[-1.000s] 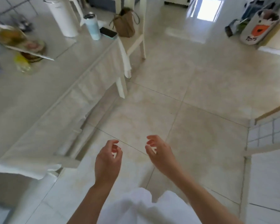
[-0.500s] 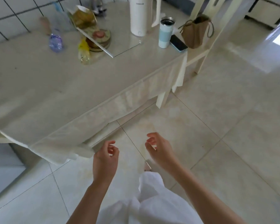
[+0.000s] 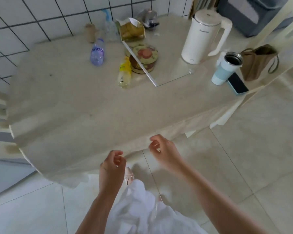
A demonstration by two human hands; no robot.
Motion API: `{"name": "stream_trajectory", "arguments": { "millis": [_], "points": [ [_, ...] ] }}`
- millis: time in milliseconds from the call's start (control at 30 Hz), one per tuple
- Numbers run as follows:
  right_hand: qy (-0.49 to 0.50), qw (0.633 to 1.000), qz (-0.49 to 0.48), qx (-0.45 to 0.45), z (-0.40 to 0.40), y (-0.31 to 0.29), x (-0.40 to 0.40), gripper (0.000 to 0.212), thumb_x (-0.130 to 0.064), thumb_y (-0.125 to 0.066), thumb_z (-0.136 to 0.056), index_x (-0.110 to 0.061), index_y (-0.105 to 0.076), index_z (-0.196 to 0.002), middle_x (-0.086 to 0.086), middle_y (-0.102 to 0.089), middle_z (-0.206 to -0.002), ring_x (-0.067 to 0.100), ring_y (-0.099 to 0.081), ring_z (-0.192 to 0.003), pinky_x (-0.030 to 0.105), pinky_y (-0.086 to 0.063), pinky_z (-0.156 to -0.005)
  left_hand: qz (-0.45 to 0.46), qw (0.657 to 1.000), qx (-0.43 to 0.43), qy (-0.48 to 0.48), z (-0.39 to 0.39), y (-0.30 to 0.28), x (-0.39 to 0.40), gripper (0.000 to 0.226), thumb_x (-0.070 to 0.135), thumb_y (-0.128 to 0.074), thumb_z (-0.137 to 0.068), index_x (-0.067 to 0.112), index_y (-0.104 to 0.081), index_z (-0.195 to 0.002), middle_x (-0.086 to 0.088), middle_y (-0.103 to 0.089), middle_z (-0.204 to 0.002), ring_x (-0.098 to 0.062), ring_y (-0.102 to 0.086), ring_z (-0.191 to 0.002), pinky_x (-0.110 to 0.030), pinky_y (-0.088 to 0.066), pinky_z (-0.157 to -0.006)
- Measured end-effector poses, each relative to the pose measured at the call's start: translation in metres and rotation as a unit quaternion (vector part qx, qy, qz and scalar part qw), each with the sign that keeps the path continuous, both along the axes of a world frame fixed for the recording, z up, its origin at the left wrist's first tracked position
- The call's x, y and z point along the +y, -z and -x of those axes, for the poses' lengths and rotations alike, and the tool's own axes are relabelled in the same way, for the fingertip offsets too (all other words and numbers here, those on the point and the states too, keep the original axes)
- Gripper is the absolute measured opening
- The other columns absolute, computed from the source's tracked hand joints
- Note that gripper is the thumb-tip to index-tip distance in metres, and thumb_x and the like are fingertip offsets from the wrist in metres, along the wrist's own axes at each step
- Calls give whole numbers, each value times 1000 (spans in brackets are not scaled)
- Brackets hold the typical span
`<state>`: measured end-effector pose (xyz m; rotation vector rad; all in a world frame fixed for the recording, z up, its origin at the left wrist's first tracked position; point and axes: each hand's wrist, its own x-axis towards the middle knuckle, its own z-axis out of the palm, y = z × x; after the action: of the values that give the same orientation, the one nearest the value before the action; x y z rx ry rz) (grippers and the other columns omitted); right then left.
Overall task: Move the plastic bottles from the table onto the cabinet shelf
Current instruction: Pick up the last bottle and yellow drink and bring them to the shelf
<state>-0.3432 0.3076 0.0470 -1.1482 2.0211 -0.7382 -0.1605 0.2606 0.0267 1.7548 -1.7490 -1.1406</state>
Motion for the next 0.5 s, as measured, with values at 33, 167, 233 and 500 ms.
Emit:
{"name": "stream_trajectory", "arguments": {
  "millis": [33,167,233,500],
  "points": [
    [3,1000,-1,2,0,3,-18,28,-19,-57,-92,-10,-59,-118,3,-67,-104,18,-64,-95,30,-49,-86,-4,1000,3,-3,-2,4,-18,17,8,-60,-86,22,-66,-94,12,-66,-76,-7,-63,-78,-18,-42,-64],
    [20,1000,-9,-4,-3,9,-77,26,-19,-59,-90,-10,-62,-115,3,-68,-100,18,-66,-90,31,-52,-84,7,1000,-9,-7,-10,12,-90,15,7,-61,-86,18,-68,-94,14,-65,-74,1,-60,-72,-20,-39,-63],
    [27,999,-17,-11,-3,11,-106,26,-17,-60,-90,-9,-62,-115,4,-69,-98,20,-67,-89,32,-52,-84,7,1000,-15,-10,-14,12,-129,14,8,-61,-86,18,-68,-94,13,-64,-73,0,-60,-71,-17,-39,-62],
    [91,995,-31,-15,23,11,-214,29,-18,-61,-88,-11,-61,-116,-3,-63,-89,22,-66,-84,25,-47,-68,24,999,-39,-9,-4,8,-259,12,9,-64,-84,14,-71,-93,-3,-69,-76,-21,-64,-74,-24,-40,-67]
  ]
}}
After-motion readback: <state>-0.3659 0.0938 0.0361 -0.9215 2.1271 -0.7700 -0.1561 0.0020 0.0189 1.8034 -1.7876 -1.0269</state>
